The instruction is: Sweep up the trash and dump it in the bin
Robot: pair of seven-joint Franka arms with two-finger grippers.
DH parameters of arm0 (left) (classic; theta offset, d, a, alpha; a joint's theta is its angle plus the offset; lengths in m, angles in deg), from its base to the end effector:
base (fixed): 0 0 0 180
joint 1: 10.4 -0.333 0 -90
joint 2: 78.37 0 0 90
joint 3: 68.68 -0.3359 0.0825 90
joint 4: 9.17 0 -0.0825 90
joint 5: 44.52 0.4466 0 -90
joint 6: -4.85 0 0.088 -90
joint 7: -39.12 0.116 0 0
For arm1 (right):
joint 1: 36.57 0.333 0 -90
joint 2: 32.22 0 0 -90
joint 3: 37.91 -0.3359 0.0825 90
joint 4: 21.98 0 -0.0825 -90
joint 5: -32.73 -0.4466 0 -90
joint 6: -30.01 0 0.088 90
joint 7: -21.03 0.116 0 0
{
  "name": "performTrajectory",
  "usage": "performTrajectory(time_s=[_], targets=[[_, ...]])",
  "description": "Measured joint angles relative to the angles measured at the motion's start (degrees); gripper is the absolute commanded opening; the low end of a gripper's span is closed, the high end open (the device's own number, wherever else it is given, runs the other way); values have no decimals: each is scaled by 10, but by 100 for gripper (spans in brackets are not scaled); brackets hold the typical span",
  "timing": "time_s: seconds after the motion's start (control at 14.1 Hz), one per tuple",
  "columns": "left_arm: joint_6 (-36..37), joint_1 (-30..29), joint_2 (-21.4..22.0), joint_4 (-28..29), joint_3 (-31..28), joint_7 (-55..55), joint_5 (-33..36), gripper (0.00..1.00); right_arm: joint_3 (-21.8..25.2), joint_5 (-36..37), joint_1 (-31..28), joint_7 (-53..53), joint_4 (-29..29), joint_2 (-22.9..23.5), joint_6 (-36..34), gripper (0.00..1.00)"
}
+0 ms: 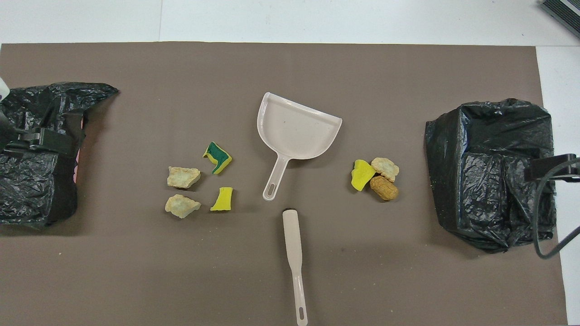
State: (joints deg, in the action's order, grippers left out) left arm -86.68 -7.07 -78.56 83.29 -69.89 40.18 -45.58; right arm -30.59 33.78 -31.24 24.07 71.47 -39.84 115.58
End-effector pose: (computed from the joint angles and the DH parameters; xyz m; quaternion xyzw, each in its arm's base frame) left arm 0.6188 -0.0250 0.6127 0.9995 -0.0274 -0.0099 0.0091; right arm 0.5639 -0.0270 0.6746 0.9990 -0.0440 -0.0028 0.0007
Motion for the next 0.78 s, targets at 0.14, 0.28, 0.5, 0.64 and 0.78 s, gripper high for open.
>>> performTrajectory(time_s=[0.14,0.28,0.5,0.64,0.78], targets=[[0,0,0,1,0,0,0,100,0,0,3,-7,0,0,0,100],[0,0,0,1,0,0,0,100,0,0,3,-11,0,-1,0,100],[0,0,0,2,0,0,0,100,0,0,3,-11,0,-2,0,100],[0,0,0,2,0,0,0,100,0,0,3,-11,0,-2,0,100],[0,0,0,2,0,0,0,100,0,0,3,-11,0,-2,0,100]])
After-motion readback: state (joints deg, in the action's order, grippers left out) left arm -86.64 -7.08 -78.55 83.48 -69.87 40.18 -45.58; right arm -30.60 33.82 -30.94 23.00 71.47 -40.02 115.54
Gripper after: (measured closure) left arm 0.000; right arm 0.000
